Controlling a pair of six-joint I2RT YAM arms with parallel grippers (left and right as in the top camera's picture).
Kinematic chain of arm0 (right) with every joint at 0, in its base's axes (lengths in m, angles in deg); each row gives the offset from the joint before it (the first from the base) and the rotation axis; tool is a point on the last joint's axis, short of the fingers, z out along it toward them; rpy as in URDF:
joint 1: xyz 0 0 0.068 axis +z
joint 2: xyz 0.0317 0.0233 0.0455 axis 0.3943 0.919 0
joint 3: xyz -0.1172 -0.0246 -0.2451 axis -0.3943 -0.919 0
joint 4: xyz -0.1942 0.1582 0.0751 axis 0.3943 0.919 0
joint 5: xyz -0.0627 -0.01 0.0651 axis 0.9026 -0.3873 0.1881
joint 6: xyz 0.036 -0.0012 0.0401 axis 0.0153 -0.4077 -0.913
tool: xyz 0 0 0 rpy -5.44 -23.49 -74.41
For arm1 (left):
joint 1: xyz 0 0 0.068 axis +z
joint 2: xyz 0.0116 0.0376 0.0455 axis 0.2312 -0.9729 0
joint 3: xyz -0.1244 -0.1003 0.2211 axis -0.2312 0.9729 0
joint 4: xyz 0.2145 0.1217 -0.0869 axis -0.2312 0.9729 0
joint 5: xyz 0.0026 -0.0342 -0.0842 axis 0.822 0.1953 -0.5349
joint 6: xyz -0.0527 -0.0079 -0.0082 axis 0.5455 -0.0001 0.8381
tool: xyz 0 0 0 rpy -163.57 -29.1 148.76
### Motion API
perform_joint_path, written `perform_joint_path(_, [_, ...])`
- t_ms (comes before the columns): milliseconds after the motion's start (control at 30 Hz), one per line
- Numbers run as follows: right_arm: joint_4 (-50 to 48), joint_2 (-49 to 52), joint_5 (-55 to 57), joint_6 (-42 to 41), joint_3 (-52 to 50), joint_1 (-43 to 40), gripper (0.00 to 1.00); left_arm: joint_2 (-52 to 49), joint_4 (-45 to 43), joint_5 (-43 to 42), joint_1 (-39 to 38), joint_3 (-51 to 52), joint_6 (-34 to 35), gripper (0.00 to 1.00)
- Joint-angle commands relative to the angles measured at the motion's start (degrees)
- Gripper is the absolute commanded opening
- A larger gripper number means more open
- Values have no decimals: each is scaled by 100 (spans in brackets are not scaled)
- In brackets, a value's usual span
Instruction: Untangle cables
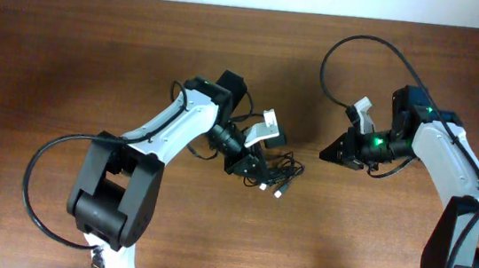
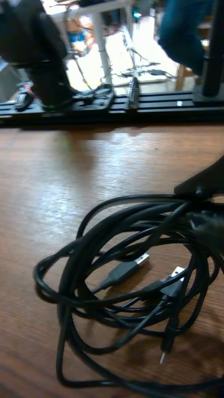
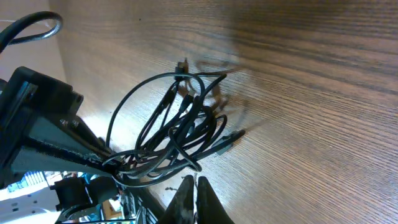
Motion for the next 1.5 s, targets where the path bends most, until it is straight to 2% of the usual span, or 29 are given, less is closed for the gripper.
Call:
perform_joint_path(0, [4, 0, 116, 72, -160, 52, 4, -48, 17, 166, -35, 138, 114, 32])
perform_joint_path(67, [4, 0, 153, 72, -243, 52, 4, -48, 11, 164, -35, 138, 157, 39])
perform_joint_path(100, [2, 0, 221, 72, -269, 52, 4, -48, 11, 164, -35, 138, 157, 61])
perform_joint_path(133, [4, 0, 245, 74, -282, 52, 4, -48, 11, 164, -35, 138, 160, 75])
perform_joint_path(167, [4, 0, 245, 72, -284, 52, 4, -48, 11, 164, -35, 138, 160, 75])
perform_joint_path(333, [-4, 0, 315, 72, -284, 52, 4, -48, -219, 162, -35, 138, 656, 73])
perform_joint_path(467, [-22, 0, 326, 72, -284, 57, 4, -48, -1115, 164, -35, 138, 1784, 73])
perform_joint_path(567, [-20, 0, 326, 72, -284, 57, 5, -48, -1246, 166, -118, 138, 1921, 77])
perform_joint_path(600, [-20, 0, 326, 74, -284, 57, 5, -48, -1248, 166, -184, 138, 1919, 72])
perform_joint_path(633, [-22, 0, 326, 74, -284, 57, 5, -50, -1261, 168, -256, 138, 1921, 60])
perform_joint_path(700, [-20, 0, 326, 74, -284, 57, 5, -50, -1255, 339, -466, 138, 1926, 31])
perform_joint_path(800, [-17, 0, 326, 72, -284, 57, 5, -50, -1224, 570, -809, 188, 1941, 24])
perform_joint_path(900, [-20, 0, 326, 74, -284, 57, 5, -50, -1248, 997, -1156, 363, 1939, 22])
perform_joint_path(933, [-17, 0, 326, 72, -284, 57, 5, -50, -1268, 1117, -1235, 439, 1941, 25])
perform_joint_path(1000, [-13, 0, 326, 72, -284, 57, 5, -50, -1290, 1241, -1351, 575, 1943, 53])
perform_joint_path(1067, [2, 0, 326, 72, -284, 57, 5, -48, -1346, 1235, -1373, 597, 2079, 59])
perform_joint_path(1133, [31, 0, 330, 72, -284, 57, 5, -48, -1414, 1231, -1311, 474, 2649, 62])
perform_joint_path(1233, [101, 0, 494, 72, -284, 57, 6, -48, -1469, 1237, -1110, 264, 3084, 70])
perform_joint_path(1300, [136, 0, 503, 68, -337, 57, 5, -50, -1672, 1453, -1067, 264, 3539, 69])
perform_joint_path(1333, [133, 0, 505, 20, -389, 57, 7, -50, -1766, 1773, -1069, 264, 3853, 65])
perform_joint_path(1400, [85, 0, 684, -487, -632, 57, 17, -50, -1869, 2503, -1106, 264, 4658, 51])
perform_joint_path(1467, [0, 0, 758, -632, -925, 57, 19, -50, -1869, 2957, -1108, 264, 5110, 47])
